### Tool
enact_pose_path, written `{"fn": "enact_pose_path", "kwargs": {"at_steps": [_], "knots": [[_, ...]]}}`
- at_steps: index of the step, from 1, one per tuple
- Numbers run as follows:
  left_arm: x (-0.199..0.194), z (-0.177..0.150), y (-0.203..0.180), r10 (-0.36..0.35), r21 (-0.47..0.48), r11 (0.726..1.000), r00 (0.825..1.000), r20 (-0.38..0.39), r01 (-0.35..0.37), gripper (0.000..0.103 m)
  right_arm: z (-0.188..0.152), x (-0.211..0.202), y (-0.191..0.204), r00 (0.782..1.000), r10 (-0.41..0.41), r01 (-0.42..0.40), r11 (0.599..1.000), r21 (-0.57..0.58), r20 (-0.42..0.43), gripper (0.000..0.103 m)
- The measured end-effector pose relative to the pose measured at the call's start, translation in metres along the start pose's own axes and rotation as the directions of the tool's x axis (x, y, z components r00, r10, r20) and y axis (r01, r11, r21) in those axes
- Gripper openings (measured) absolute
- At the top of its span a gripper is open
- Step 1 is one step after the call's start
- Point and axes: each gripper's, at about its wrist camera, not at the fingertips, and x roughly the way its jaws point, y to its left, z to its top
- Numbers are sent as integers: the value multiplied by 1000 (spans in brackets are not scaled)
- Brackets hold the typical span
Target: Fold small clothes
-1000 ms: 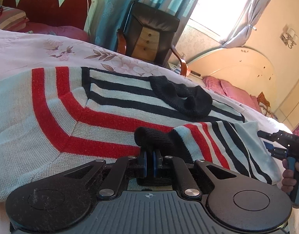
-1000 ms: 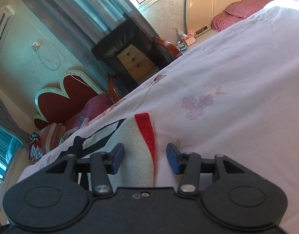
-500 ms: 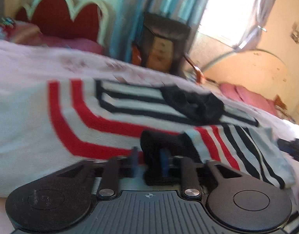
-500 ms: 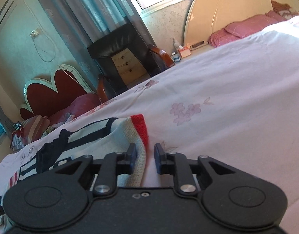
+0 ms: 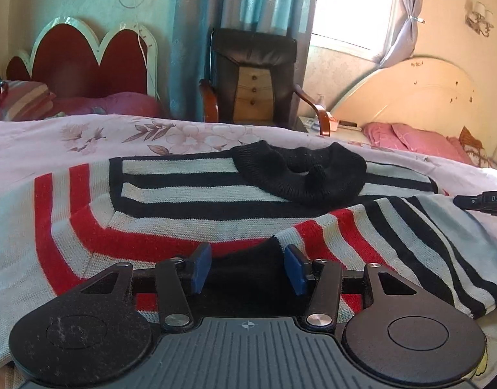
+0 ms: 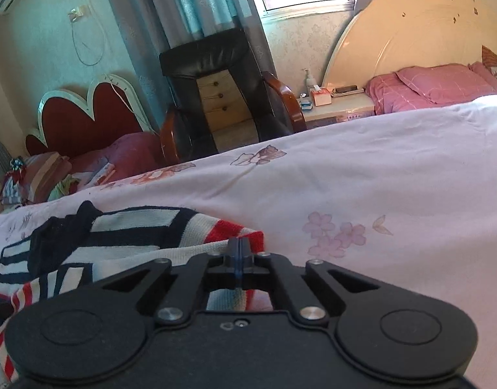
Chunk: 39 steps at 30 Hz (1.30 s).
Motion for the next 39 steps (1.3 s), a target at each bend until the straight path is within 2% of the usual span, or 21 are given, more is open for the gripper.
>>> {"fn": "enact_pose_path", "kwargs": {"at_steps": [2, 3, 4, 5, 7, 8, 10, 15, 18, 21, 25, 29, 35, 39], "knots": [[-3, 1, 0, 3, -2, 1000, 1000, -4, -3, 50, -2, -6, 6, 1000, -24, 24, 999, -31, -5, 0], [-5, 2, -1, 9, 9, 1000, 1000, -5, -9, 50, -2, -13, 9, 999, -32, 31, 999, -43, -4, 5], [-7, 1, -2, 16, 18, 1000, 1000, -5, -16, 50, -4, -22, 15, 999, -38, 39, 997, -66, 12, 18], [-10, 1, -3, 24, 26, 999, 1000, -6, -23, 50, -7, -32, 21, 999, -44, 46, 994, -97, 25, 19], [-26, 1, -5, 42, 34, 998, 999, 34, -43, 51, -15, -51, 32, 999, -28, 32, 989, -144, 30, 18], [-35, 0, -5, 33, 31, 999, 998, 62, -35, 60, -20, -60, 39, 999, -23, 28, 985, -170, 29, 17], [-47, -4, -7, 20, 8, 1000, 997, 74, -21, 68, -32, -76, 50, 1000, -19, 22, 976, -219, 17, 14], [-40, -22, -19, -2, 63, 998, 1000, -14, 3, 68, -65, -100, 66, 999, -49, 42, 960, -278, -17, 12], [-37, -27, -17, -6, 60, 998, 1000, -6, 6, 71, -81, -102, 71, 995, -93, 82, 950, -302, -22, 12], [-36, -26, -20, -5, 82, 997, 1000, -10, 6, 73, -90, -101, 73, 994, -113, 110, 942, -317, 8, 13], [-36, -26, -16, -24, 94, 995, 1000, -17, 26, 73, -96, -98, 76, 989, -142, 149, 934, -325, 45, 15], [-35, -22, -15, -37, 109, 993, 999, -40, 41, 74, -95, -95, 84, 980, -195, 196, 921, -336, 37, 18], [-35, -25, -11, -63, 121, 990, 997, -34, 67, 74, -96, -87, 100, 961, -274, 263, 887, -380, 27, 19], [-34, -19, -5, -99, 135, 985, 993, -64, 107, 76, -96, -81, 112, 941, -337, 316, 852, -418, 24, 19]]}}
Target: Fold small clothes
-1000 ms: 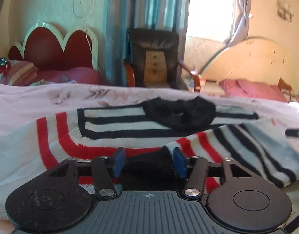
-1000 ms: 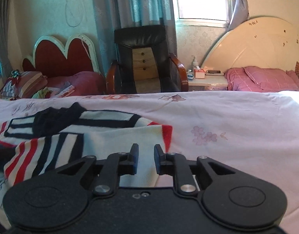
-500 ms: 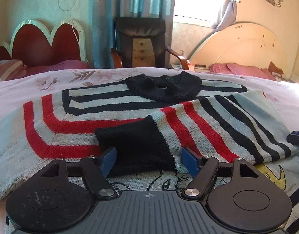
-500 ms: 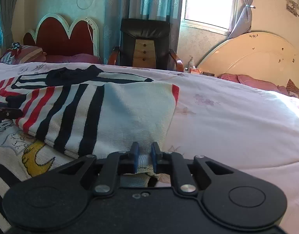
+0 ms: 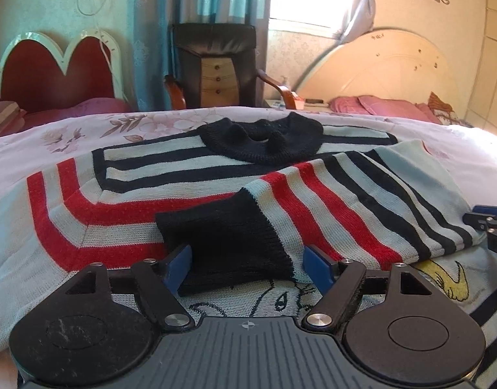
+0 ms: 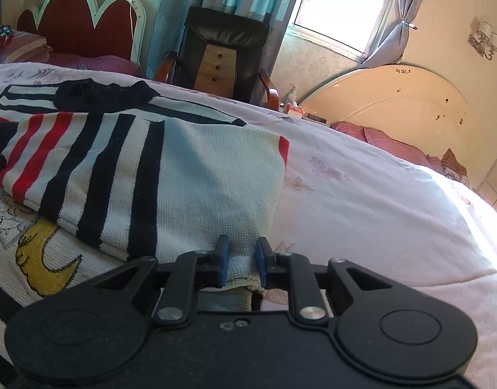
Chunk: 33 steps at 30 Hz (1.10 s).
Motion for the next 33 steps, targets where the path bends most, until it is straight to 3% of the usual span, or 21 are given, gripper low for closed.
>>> {"fn": "enact_pose_path", "kwargs": {"at_steps": [3, 5, 7, 9, 11, 13, 15, 16, 17, 21, 22, 25, 26, 27, 28, 31, 33], "knots": [[-20, 5, 16, -58, 2, 998, 997, -56, 58, 81, 8, -2, 5, 999, -42, 42, 999, 1, -34, 22], [-47, -5, 41, -38, -13, 999, 999, 0, 38, 91, 14, -21, 0, 999, -40, 40, 997, 71, 11, 32], [-67, -23, 83, -21, -98, 995, 999, 23, 24, 91, 13, -42, -4, 996, 2, -16, 988, 155, 89, 42], [-84, -47, 137, 21, -233, 972, 1000, 14, -17, 91, 11, -50, -2, 996, 53, -69, 973, 219, 74, 42], [-104, -73, 182, 115, -317, 942, 993, 8, -106, 90, 6, -52, 2, 992, 113, -127, 947, 294, 65, 40], [-125, -100, 226, 203, -409, 893, 979, -2, -186, 89, 3, -49, 8, 990, 135, -142, 926, 348, 46, 40], [-142, -125, 264, 237, -517, 831, 971, -3, -205, 73, 3, -47, 17, 989, 144, -147, 909, 389, 38, 40], [-149, -135, 279, 236, -565, 802, 972, 5, -192, 58, 4, -46, 24, 988, 149, -150, 900, 409, 34, 40], [-155, -142, 290, 229, -605, 777, 973, 15, -174, 52, 5, -46, 30, 987, 158, -156, 892, 425, 31, 40], [-162, -158, 321, 236, -729, 672, 971, 47, -128, 50, 15, -43, 55, 980, 200, -186, 861, 473, 22, 39], [-161, -164, 329, 228, -778, 622, 971, 66, -93, 50, 18, -44, 62, 977, 213, -198, 852, 485, 25, 39], [-157, -189, 352, 197, -903, 424, 967, 163, 65, 51, 29, -48, 78, 972, 232, -219, 844, 489, 36, 40], [-155, -195, 357, 197, -920, 377, 962, 188, 103, 50, 32, -49, 82, 971, 235, -224, 845, 485, 40, 40], [-154, -198, 359, 202, -928, 352, 958, 204, 123, 50, 35, -50, 85, 971, 237, -229, 847, 480, 45, 40], [-152, -198, 359, 208, -930, 346, 956, 207, 126, 50, 38, -51, 87, 970, 239, -232, 848, 476, 47, 40], [-146, -194, 355, 239, -927, 361, 950, 201, 106, 50, 42, -53, 89, 969, 241, -235, 850, 471, 48, 40], [-143, -195, 354, 276, -933, 348, 941, 196, 92, 40, 44, -54, 88, 970, 238, -231, 850, 473, 47, 40]]}}
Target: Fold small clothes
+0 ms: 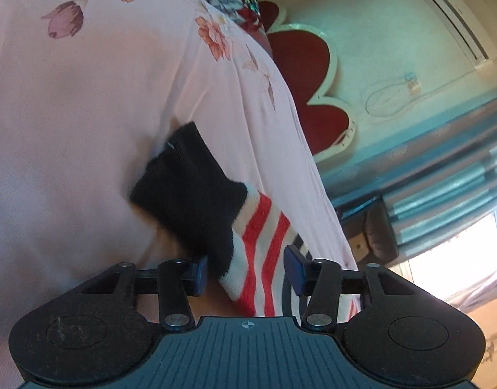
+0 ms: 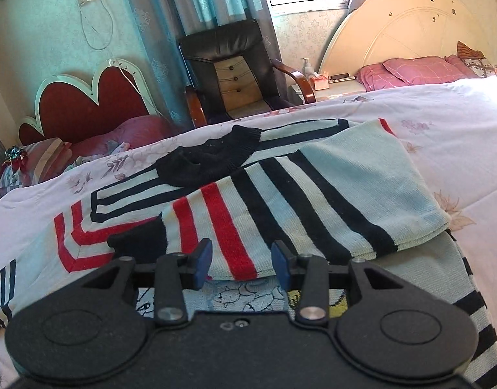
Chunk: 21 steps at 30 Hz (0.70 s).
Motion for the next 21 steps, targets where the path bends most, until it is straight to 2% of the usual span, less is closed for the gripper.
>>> {"fn": "enact_pose_path", "kwargs": {"at_steps": [2, 3, 5, 8, 10, 13, 16, 21], "knots": [[8, 3, 5, 35, -29, 999, 999, 9, -35, 11, 1, -2, -3, 1000, -6, 6, 1000, 4, 2, 40], [11, 6, 10, 45, -51, 998, 999, 9, -45, 8, 2, -2, -5, 1000, -10, 10, 1000, 8, 4, 40], [13, 6, 13, 26, -72, 997, 1000, 12, -25, 8, 3, -4, -13, 1000, -15, 15, 999, 33, 7, 40], [12, 7, 1, 32, -15, 999, 999, 24, -31, 6, 3, -8, -26, 1000, -27, 26, 998, 61, 16, 40], [6, 6, -14, 19, 57, 998, 999, 47, -22, 6, 2, -11, -33, 999, -28, 27, 997, 69, 19, 40], [8, 2, -45, 3, 188, 982, 999, 47, -12, 6, 0, -15, -43, 999, -37, 35, 997, 62, 23, 40], [12, -14, -84, -29, 317, 948, 999, 22, 20, 6, 0, -18, -55, 999, -34, 31, 996, 81, 30, 40], [35, -56, -153, -72, 492, 865, 995, -64, 94, 6, 1, -23, -72, 998, -38, 34, 995, 92, 41, 40]]}}
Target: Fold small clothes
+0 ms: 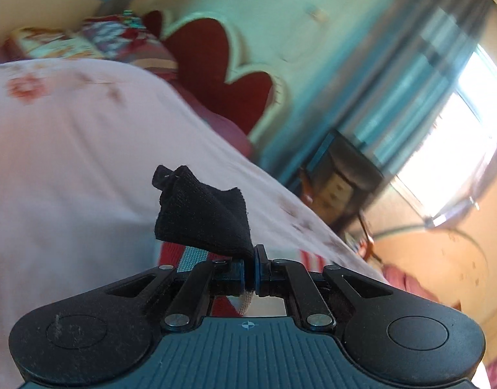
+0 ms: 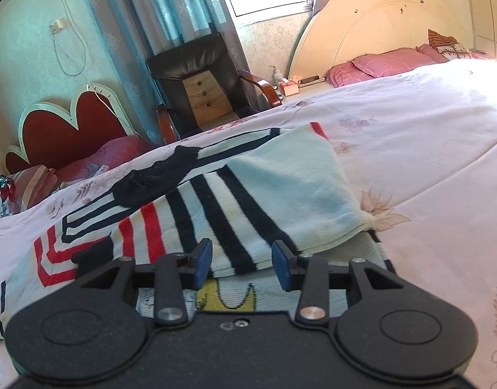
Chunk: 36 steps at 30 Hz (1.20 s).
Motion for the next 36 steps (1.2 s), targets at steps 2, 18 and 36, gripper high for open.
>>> {"fn": "enact_pose_path", "kwargs": {"at_steps": [2, 18, 36], "knots": [[14, -6, -35, -21, 85, 996, 999, -39, 24, 6, 1, -2, -7, 1000, -1, 1, 1000, -6, 4, 40], [79, -112, -248, -104, 450, 855, 936, -336, 256, 6, 0, -8, -76, 1000, 19, -17, 998, 53, -22, 40], [-32, -119, -179, -46, 464, 874, 975, -217, 145, 68, 13, 15, -42, 966, 251, -239, 958, 157, -58, 45]]}}
